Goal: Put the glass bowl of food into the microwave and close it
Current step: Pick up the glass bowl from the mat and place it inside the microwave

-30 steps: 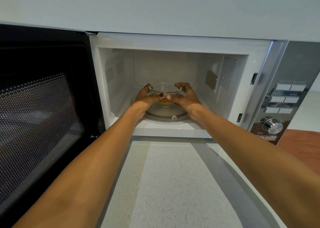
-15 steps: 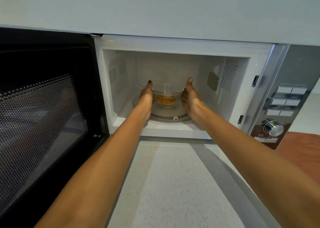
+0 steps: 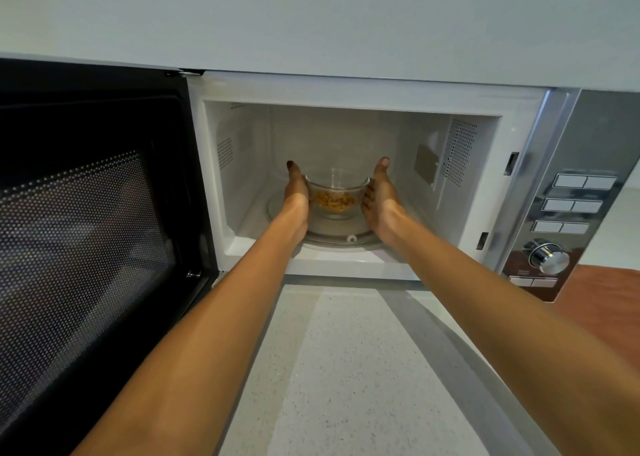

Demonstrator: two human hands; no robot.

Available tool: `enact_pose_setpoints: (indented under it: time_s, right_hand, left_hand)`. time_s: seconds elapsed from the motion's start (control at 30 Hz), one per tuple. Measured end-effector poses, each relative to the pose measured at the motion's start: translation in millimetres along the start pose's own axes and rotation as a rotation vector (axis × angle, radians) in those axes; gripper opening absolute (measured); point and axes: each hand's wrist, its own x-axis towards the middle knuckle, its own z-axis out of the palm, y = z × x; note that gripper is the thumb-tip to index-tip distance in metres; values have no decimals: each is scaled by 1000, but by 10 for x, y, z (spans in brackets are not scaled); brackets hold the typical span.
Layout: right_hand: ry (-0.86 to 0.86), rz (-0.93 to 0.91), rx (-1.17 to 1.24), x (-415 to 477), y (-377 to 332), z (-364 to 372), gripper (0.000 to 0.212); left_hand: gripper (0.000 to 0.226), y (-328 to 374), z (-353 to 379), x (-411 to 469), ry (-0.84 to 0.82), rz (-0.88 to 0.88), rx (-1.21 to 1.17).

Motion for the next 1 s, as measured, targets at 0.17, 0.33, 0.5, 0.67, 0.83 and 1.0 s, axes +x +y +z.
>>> enact_pose_setpoints:
  time_s: [0.17, 0.33, 0.5, 0.67, 0.83, 1.0]
  right_hand:
    - [3, 4, -11, -18, 5, 4, 92]
    - [-3, 6, -3, -39, 8, 2, 90]
    - [81, -61, -46, -151, -57, -14, 80]
    - [125, -265, -210, -435, -70, -35, 62]
    - [142, -478, -335, -792, -62, -61, 52]
    - [145, -699, -464, -1167, -68, -128, 37]
  left_hand:
    - [71, -11, -7, 34, 1, -6, 24]
    - [72, -18, -8, 36, 2, -2, 37]
    - [71, 22, -11, -1, 25, -6, -4]
    - [68, -13, -21, -152, 1, 47, -1]
    - [56, -29, -30, -416, 14, 193, 179]
    - [55, 39, 2, -827, 33, 281, 324]
